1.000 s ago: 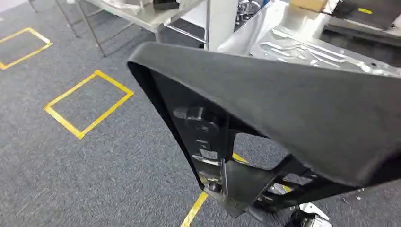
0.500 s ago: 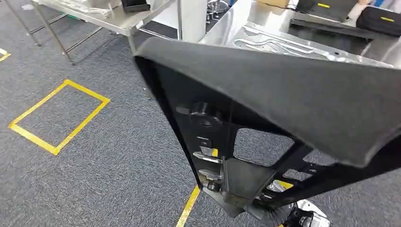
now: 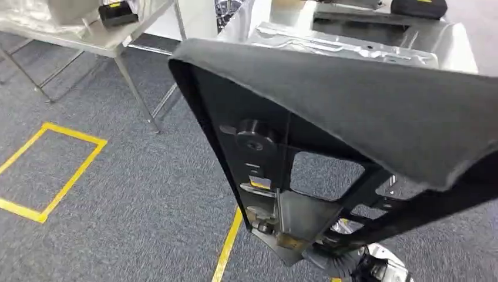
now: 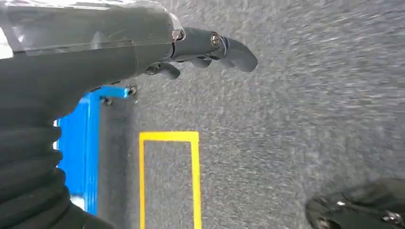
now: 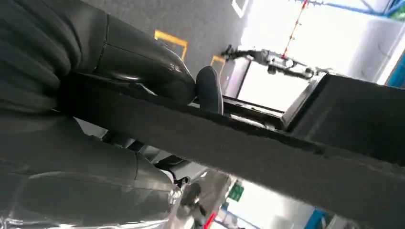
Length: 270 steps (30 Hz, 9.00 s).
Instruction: Take the parts from the cabinet and place them on the table.
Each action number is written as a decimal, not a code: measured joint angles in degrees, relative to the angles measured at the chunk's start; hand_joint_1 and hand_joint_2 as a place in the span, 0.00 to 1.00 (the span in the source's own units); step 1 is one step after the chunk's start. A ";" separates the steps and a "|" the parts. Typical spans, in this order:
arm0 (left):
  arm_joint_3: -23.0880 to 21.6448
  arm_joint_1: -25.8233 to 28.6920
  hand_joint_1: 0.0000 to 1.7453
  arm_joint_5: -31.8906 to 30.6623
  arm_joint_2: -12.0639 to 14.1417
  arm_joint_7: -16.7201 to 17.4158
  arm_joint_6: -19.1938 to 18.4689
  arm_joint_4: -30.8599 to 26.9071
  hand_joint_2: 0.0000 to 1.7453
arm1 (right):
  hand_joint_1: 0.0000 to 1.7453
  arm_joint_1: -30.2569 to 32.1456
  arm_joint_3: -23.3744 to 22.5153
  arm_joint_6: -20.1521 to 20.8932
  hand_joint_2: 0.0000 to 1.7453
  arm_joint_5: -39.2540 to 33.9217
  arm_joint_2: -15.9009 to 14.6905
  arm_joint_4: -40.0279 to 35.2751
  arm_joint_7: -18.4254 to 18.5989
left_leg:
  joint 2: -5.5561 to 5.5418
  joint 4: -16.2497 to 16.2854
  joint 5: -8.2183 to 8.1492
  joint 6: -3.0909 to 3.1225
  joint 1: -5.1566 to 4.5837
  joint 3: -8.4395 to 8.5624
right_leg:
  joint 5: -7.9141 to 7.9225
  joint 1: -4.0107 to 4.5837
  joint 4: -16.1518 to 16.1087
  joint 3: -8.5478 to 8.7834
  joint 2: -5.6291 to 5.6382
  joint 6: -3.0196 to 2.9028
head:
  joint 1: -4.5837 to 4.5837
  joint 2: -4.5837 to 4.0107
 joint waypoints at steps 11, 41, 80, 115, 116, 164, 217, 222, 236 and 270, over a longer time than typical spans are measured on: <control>0.00 0.08 0.00 0.04 0.22 0.00 0.35 0.00 1.00 | 1.00 -0.08 0.11 0.07 1.00 -0.33 -0.02 0.48 0.11 | -4.59 -7.44 5.98 1.53 -0.22 2.21 | 0.09 -0.31 0.66 -0.70 7.09 1.65 | 0.00 0.00; 0.04 0.15 0.00 0.22 -0.09 0.24 -1.22 0.00 1.00 | 1.00 -0.36 0.07 -0.04 1.00 -0.46 0.72 0.96 -0.07 | -1.48 -7.14 5.92 1.15 -0.17 1.52 | -0.50 0.10 0.88 -0.16 1.34 1.46 | 0.00 0.00; 0.09 0.13 0.00 0.55 -0.22 -0.04 -1.53 0.00 1.00 | 1.00 -1.02 -0.20 0.00 1.00 -0.37 1.16 2.43 -1.05 | -1.16 -7.89 6.46 2.85 0.20 1.76 | -8.14 -0.25 18.70 -8.85 0.43 3.22 | 0.02 0.00; 0.15 0.25 0.00 0.22 -0.11 0.13 -0.61 -0.02 1.00 | 1.00 -1.02 -0.13 -0.07 1.00 -0.55 1.29 2.58 -1.40 | -1.13 -7.87 5.06 1.92 0.20 3.40 | 0.85 -0.84 2.27 -1.77 -1.27 3.02 | 0.02 0.00; 0.15 0.23 0.00 0.22 -0.18 0.13 -0.61 -0.02 1.00 | 1.00 -1.26 -0.11 -0.04 1.00 -0.55 1.31 2.58 -1.36 | -1.12 -7.46 4.62 1.47 -0.13 3.66 | 0.49 -0.28 1.33 -1.79 -1.65 2.58 | 0.02 0.00; 0.20 0.00 0.00 0.02 0.13 0.20 -0.63 -0.02 1.00 | 1.00 -1.82 -0.02 -0.59 1.00 1.75 1.35 2.45 -0.11 | -1.83 -6.07 7.49 1.44 -0.50 -0.77 | -3.15 -0.04 1.39 1.96 0.22 1.64 | 0.00 0.00; 0.26 0.10 0.00 -0.07 -0.22 -0.07 -1.05 -0.04 1.00 | 1.00 -1.56 0.00 -1.07 1.00 2.25 1.29 2.30 0.39 | -1.89 11.91 -2.69 -1.16 0.60 -6.23 | -2.49 -0.62 1.86 1.01 -0.19 0.23 | -0.04 0.00; 0.28 0.56 0.00 0.00 -0.18 -0.11 -0.61 -0.04 1.00 | 1.00 -1.48 0.00 -1.03 1.00 2.12 1.27 2.34 0.00 | -1.63 -3.60 9.86 0.67 0.00 -2.55 | -5.43 -0.70 1.51 4.89 -0.19 0.78 | 0.00 0.00; 0.33 0.55 0.00 0.02 -0.26 -0.11 -0.48 -0.04 1.00 | 1.00 -1.71 -0.09 -0.83 1.00 1.97 1.46 2.97 -0.22 | -2.46 -7.73 3.06 2.42 0.04 6.74 | -2.63 -0.83 7.73 -5.47 0.02 3.12 | -0.02 0.00; 7.74 -0.59 0.00 9.14 -0.44 -9.88 -6.88 -0.04 1.00 | 1.00 -38.39 -7.80 -32.66 1.00 56.22 3.32 24.95 17.00 | -1.39 -5.98 6.68 1.79 -0.11 0.10 | 1.50 0.50 2.71 -3.87 0.75 1.54 | 0.09 0.00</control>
